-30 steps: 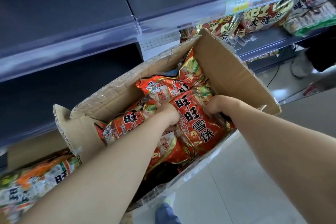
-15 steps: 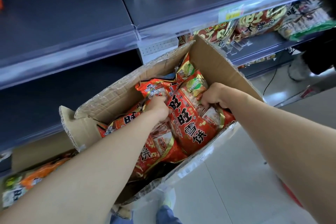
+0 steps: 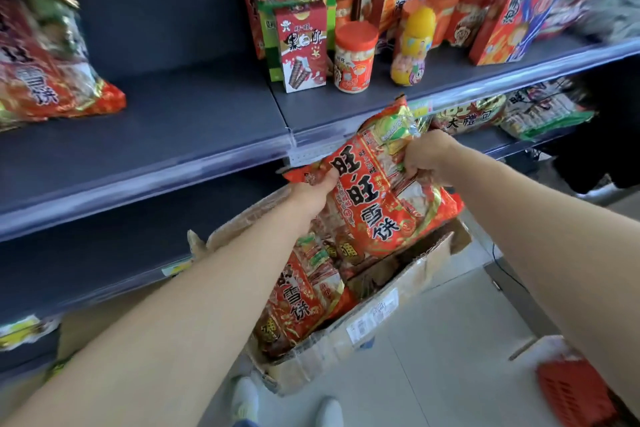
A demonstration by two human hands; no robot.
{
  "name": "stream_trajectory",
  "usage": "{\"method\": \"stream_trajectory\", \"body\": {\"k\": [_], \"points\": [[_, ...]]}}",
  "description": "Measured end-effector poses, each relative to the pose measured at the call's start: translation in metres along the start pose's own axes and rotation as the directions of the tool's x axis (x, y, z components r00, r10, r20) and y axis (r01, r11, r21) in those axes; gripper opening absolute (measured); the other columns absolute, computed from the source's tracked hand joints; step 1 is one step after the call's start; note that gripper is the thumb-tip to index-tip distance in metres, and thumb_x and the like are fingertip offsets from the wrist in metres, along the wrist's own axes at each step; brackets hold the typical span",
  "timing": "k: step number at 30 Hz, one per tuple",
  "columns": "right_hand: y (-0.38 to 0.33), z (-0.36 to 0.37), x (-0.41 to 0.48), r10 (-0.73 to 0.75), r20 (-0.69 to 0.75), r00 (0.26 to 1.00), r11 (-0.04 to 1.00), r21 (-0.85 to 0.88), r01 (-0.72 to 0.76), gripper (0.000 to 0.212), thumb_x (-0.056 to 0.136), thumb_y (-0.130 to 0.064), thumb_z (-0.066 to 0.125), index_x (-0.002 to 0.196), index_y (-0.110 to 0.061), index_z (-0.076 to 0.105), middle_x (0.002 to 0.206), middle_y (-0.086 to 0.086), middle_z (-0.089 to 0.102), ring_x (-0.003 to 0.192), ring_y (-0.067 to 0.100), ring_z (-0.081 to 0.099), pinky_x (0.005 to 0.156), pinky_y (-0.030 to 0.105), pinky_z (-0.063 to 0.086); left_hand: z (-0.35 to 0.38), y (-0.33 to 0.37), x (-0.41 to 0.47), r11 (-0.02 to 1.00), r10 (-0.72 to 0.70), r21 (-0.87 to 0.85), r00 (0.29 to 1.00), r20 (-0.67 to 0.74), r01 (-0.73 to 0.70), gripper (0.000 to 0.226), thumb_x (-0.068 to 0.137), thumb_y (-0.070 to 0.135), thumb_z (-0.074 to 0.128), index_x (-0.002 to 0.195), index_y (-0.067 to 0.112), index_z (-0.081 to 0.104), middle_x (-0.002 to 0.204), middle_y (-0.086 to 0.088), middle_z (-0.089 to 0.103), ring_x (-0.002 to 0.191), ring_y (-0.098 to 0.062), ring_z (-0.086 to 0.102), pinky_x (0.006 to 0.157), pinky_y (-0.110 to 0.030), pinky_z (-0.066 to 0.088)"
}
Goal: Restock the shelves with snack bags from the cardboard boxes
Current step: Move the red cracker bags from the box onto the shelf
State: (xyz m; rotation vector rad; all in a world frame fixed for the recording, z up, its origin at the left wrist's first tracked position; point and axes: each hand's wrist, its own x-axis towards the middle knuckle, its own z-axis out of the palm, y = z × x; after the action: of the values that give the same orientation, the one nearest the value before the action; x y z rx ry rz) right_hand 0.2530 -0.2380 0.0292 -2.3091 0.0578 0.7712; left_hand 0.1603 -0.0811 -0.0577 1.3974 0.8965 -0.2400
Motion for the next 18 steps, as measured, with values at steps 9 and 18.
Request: {"method": "stream_trajectory", "body": {"k": [9, 18], "points": [[-0.074, 0.008, -0.039, -0.11, -0.035, 0.993, 0.987, 0.112, 0.113, 0.033, 0.084, 0.014, 0.052, 0.065, -0.011, 0.04, 0.066, 0.008, 0.041, 0.055, 0.018, 0.042, 0.051, 0.026, 0.038, -0.079, 0.035, -0.053, 0.973, 0.132, -0.2, 0.989, 0.072, -0.115, 0.052, 0.073, 0.033, 0.08, 0.118, 0.018, 0.059, 0.118, -0.003, 0.068, 0.102, -0.021, 0.062, 0.097, -0.042, 0.043], [-0.185, 0.111, -0.057, -0.307, 0.067, 0.949, 0.934, 0.211, 0.288, 0.019, 0.082, 0.013, 0.055, 0.093, -0.003, 0.056, 0.079, 0.009, 0.053, 0.064, 0.019, 0.051, 0.052, 0.029, 0.043, -0.239, 0.059, -0.075, 0.92, 0.288, -0.192, 0.922, -0.259, -0.341, 0.06, 0.075, 0.02, 0.079, 0.126, 0.015, 0.049, 0.117, -0.003, 0.067, 0.103, -0.023, 0.065, 0.095, -0.047, 0.05]]}}
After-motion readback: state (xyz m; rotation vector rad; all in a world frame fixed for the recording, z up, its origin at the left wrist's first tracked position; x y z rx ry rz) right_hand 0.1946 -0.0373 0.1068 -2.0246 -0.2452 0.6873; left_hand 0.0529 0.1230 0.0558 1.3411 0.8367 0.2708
